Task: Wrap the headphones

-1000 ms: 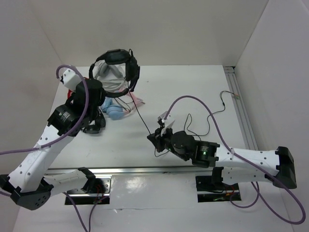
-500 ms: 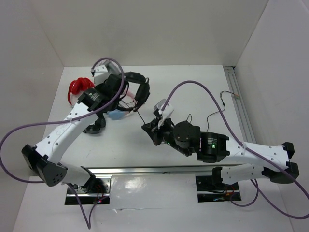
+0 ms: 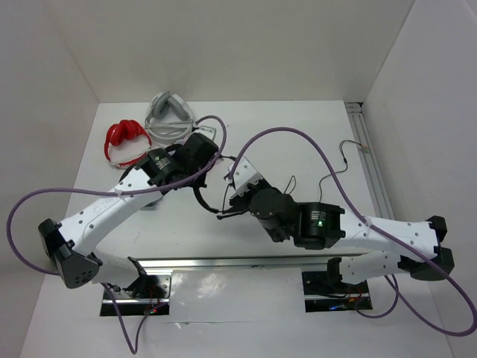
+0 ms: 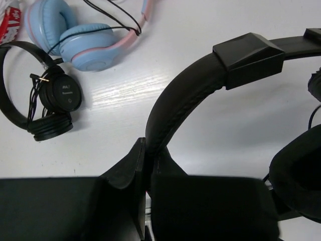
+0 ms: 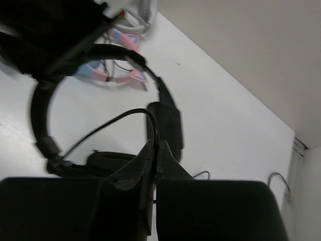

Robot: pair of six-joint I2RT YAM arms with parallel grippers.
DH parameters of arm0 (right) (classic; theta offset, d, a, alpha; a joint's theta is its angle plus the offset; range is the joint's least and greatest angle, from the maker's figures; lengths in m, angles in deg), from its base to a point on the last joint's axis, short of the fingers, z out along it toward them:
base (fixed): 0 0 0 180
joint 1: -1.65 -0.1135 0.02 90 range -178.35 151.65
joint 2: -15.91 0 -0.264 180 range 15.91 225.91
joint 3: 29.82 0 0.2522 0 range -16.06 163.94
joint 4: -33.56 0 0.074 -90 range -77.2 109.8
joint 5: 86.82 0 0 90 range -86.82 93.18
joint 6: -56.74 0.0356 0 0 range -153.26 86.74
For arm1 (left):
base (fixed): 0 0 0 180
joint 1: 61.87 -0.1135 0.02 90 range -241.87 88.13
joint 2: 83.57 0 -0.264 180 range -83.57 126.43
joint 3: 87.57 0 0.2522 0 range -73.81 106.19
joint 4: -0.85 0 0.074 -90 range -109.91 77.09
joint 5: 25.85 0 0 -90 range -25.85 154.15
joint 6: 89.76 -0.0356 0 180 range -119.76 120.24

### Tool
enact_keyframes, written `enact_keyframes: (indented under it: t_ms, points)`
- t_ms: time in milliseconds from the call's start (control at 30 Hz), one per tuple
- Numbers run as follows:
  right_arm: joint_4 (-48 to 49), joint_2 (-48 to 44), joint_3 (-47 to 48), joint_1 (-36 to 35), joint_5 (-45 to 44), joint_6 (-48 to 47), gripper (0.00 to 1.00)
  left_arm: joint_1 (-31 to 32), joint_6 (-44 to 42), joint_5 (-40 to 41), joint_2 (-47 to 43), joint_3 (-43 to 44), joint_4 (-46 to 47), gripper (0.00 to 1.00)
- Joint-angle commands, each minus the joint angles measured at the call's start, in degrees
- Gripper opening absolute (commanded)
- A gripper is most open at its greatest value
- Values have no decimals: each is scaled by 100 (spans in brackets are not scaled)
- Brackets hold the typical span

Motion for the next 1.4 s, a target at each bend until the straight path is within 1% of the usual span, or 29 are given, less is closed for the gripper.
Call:
enact_keyframes:
  t_ms: [0,33,67,133,167,233,267,333,367,400,500,533,567,600,633,667,767,800,867,900,933,1000,1033,1100,1133,1200,1233,1333,1367]
  points:
    - [1036,-330,-476,-36,-1172,-657,0,16,-348,-672,-547,-133,22,0]
    - [1354,-392,-608,-36,-1366,-902,0,68,-409,-909,-730,-186,22,0]
    - [1940,-505,-836,155,-1446,-1018,0,164,-409,-998,-828,-309,22,0]
    - [2182,-593,-899,393,-1394,-1072,0,296,-409,-999,-1013,-371,-108,0]
    - [2279,-594,-899,681,-1324,-1020,0,419,-409,-1086,-1170,-458,-110,0]
    - [2368,-734,-899,999,-1027,-870,0,473,-471,-1271,-1312,-521,-171,0]
    - [2316,-735,-847,1331,-677,-678,0,551,-662,-1629,-1365,-573,-171,0]
    - [2228,-735,-794,1650,-245,-466,0,692,-769,-1938,-1435,-634,-171,0]
    - [2227,-796,-794,1799,262,-335,0,814,-839,-2244,-1435,-635,-171,0]
    - [2227,-849,-846,2027,511,-333,0,877,-892,-2326,-1435,-687,-171,0]
    - [2280,-928,-917,2370,1460,-272,0,1018,-998,-2326,-1435,-810,-171,0]
    - [2219,-989,-917,2450,1741,-272,5,1018,-998,-2379,-1435,-863,-171,0]
    - [2149,-1051,-917,2529,2309,-211,6,1018,-1050,-2379,-1435,-864,-171,0]
    - [2148,-1051,-917,2695,2602,-149,6,1070,-1051,-2431,-1435,-924,-171,0]
    - [2148,-1112,-969,2793,2953,-149,9,1071,-1051,-2502,-1435,-925,-171,0]
    - [2148,-1182,-970,2898,3661,-97,11,1123,-1051,-2502,-1435,-925,-171,0]
    - [2271,-1183,-1110,3329,4440,149,12,1123,-998,-2502,-1356,-793,-224,0]
    - [2271,-1114,-1110,3425,4860,289,12,1123,-998,-2441,-1356,-706,-224,0]
    - [2525,-1061,-1276,3680,5275,431,13,1123,-946,-2502,-1356,-566,-224,0]
    - [2613,-1060,-1329,3751,5616,492,15,1123,-946,-2502,-1356,-513,-224,0]
    - [2675,-1060,-1330,3882,5811,615,20,1123,-893,-2502,-1356,-425,-224,0]
    - [2728,-928,-1330,4006,6137,703,23,1123,-893,-2581,-1418,-363,-277,0]
    - [2780,-841,-1400,4094,6452,773,25,1123,-841,-2651,-1470,-215,-277,0]
    - [2947,-709,-1487,4155,6761,844,35,1123,-840,-2740,-1531,-126,-277,0]
    - [3009,-709,-1567,4156,7015,844,38,1123,-840,-2818,-1532,-73,-277,0]
    - [3115,-489,-1637,4209,7218,949,41,1123,-840,-2819,-1532,85,-451,0]
    - [3202,-437,-1638,4209,7289,950,41,1123,-840,-2758,-1462,86,-505,0]
    - [3474,-296,-1760,4261,7623,1072,43,1123,-840,-2495,-1410,147,-680,0]
    - [3571,-295,-1813,4261,7685,1177,43,1123,-840,-2293,-1357,199,-751,0]
